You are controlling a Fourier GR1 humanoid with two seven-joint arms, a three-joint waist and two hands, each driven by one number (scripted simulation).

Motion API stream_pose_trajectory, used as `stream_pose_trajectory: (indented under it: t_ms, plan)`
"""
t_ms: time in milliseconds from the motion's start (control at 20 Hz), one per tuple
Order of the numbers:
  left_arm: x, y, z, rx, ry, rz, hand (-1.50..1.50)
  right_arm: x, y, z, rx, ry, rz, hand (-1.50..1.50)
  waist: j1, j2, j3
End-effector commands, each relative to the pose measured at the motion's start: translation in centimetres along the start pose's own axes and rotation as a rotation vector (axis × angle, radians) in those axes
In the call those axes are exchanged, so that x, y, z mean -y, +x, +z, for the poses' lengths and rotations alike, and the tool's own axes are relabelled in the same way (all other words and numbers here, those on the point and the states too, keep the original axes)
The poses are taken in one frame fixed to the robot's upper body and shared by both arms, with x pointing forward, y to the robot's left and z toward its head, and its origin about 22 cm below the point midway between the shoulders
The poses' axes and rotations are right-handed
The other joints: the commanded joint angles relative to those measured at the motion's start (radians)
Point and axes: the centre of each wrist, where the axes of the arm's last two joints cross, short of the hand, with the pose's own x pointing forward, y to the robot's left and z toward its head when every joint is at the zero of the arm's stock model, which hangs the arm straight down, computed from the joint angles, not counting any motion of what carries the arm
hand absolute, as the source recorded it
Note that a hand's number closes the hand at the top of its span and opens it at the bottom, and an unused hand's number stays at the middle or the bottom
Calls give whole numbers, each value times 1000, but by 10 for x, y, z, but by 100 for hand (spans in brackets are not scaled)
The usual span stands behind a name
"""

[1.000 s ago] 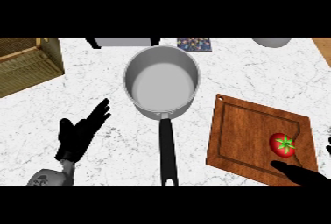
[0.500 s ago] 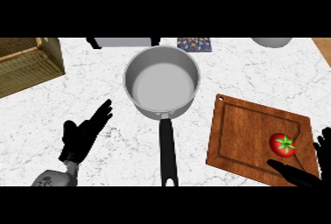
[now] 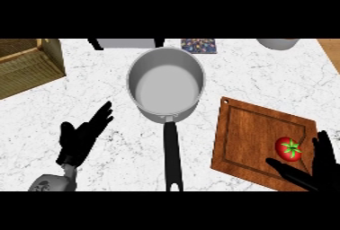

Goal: Pick the tomato from the cutting board and place it in the pot

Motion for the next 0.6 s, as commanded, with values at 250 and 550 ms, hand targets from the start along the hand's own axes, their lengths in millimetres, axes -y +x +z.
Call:
stream_pose_trajectory:
  t_ms: [250,550]
  plan:
    - [13,4,-8,-26,-1,-6,0,-1,-51,-3,28,59,48,150,2,8,10]
    - [14,-7,-16,-16,10,-13,0,-26,-43,-14,90,56,-55,150,2,11,9]
